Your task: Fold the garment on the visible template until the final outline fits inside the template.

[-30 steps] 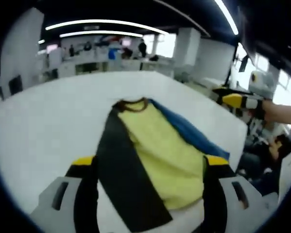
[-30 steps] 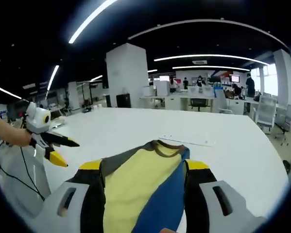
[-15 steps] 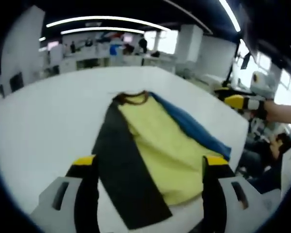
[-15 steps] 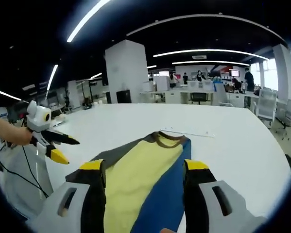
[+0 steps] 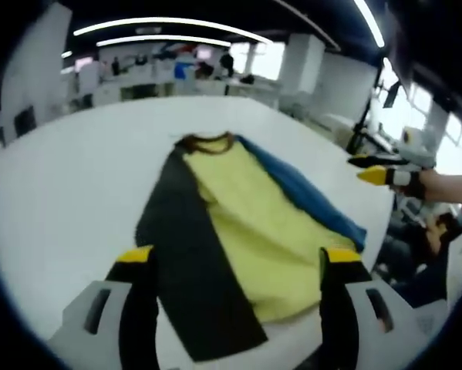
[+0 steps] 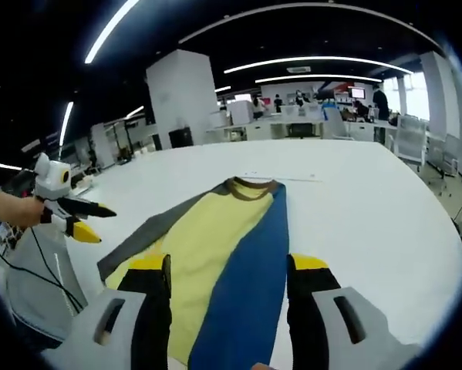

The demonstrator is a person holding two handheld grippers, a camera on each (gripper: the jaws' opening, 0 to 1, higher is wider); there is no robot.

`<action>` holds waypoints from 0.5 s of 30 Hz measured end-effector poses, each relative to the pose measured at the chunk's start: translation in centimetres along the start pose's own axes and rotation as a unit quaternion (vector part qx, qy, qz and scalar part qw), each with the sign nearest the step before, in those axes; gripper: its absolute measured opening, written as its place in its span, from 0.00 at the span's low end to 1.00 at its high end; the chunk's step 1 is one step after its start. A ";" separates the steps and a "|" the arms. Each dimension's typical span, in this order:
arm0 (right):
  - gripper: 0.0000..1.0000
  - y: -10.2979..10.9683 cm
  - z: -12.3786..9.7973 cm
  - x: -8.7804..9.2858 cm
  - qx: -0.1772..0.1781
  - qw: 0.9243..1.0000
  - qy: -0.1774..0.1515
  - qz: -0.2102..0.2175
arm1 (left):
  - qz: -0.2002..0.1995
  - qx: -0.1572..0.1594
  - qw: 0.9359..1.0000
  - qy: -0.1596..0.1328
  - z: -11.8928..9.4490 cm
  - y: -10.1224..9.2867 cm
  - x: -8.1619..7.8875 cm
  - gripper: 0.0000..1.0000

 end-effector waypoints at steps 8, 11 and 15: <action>0.56 -0.8 -1.2 4.0 0.018 0.998 0.057 0.025 | -0.009 -0.004 1.000 0.001 -0.3 0.2 0.3 0.83; 0.55 -1.0 -1.7 5.9 0.022 0.996 0.085 0.034 | -0.010 -0.006 1.000 0.002 -0.3 0.3 0.5 0.83; 0.53 -0.8 -2.2 8.2 0.019 0.991 0.124 0.043 | -0.014 -0.004 1.000 0.000 -0.5 0.2 0.5 0.83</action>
Point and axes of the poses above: the point that each gripper's makers call its tool centre point, and the gripper's own axes: z roughly forward along the fingers, y roughly to its left, x roughly out of its underside, the point moved 4 cm from there along -z, roughly backward along the fingers, and after that the axes turned 2 degrees about -y, right-handed, at the moved point
